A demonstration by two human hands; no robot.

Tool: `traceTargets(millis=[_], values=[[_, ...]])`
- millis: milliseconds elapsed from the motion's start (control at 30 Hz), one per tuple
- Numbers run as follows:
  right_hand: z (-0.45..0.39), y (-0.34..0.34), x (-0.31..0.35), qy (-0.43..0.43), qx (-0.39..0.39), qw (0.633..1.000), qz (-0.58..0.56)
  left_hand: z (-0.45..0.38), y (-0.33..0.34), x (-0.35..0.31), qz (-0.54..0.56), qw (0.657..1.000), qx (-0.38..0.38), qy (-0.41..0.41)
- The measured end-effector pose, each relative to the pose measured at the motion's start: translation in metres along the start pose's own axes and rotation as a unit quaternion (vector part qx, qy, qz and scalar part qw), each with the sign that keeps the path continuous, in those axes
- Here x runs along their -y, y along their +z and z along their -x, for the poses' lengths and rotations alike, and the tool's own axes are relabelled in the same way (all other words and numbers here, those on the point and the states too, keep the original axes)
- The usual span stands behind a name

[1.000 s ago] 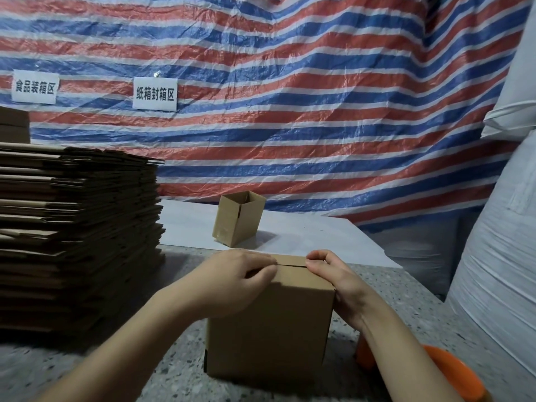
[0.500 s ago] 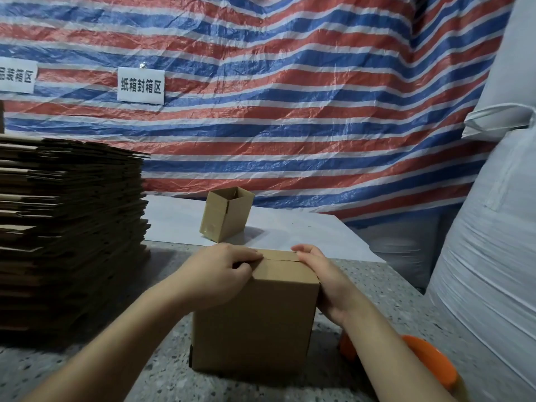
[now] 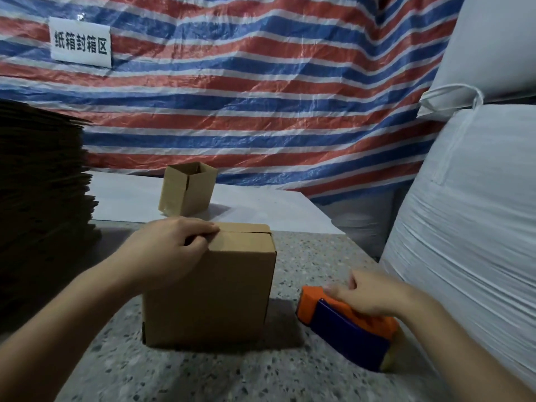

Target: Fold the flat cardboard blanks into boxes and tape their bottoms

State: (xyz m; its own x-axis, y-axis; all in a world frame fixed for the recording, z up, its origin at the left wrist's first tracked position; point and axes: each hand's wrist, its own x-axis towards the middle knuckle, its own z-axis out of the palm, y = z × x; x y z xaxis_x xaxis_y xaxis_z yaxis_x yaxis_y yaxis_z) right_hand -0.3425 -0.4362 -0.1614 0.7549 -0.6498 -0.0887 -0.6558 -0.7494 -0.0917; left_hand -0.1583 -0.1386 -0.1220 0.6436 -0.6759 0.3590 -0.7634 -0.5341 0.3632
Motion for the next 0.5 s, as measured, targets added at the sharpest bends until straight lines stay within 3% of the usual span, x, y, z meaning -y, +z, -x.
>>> traceTargets(millis=[233,500], values=[[0.023,0.034,0.011,0.033,-0.005,0.996,0.083,-0.002,0.003,-0.005,-0.055,0.998,-0.009,0.01],[0.026,0.057,0.009,0.032,-0.085,0.996,0.006,0.0,0.005,-0.003,-0.042,0.998,-0.016,0.04]])
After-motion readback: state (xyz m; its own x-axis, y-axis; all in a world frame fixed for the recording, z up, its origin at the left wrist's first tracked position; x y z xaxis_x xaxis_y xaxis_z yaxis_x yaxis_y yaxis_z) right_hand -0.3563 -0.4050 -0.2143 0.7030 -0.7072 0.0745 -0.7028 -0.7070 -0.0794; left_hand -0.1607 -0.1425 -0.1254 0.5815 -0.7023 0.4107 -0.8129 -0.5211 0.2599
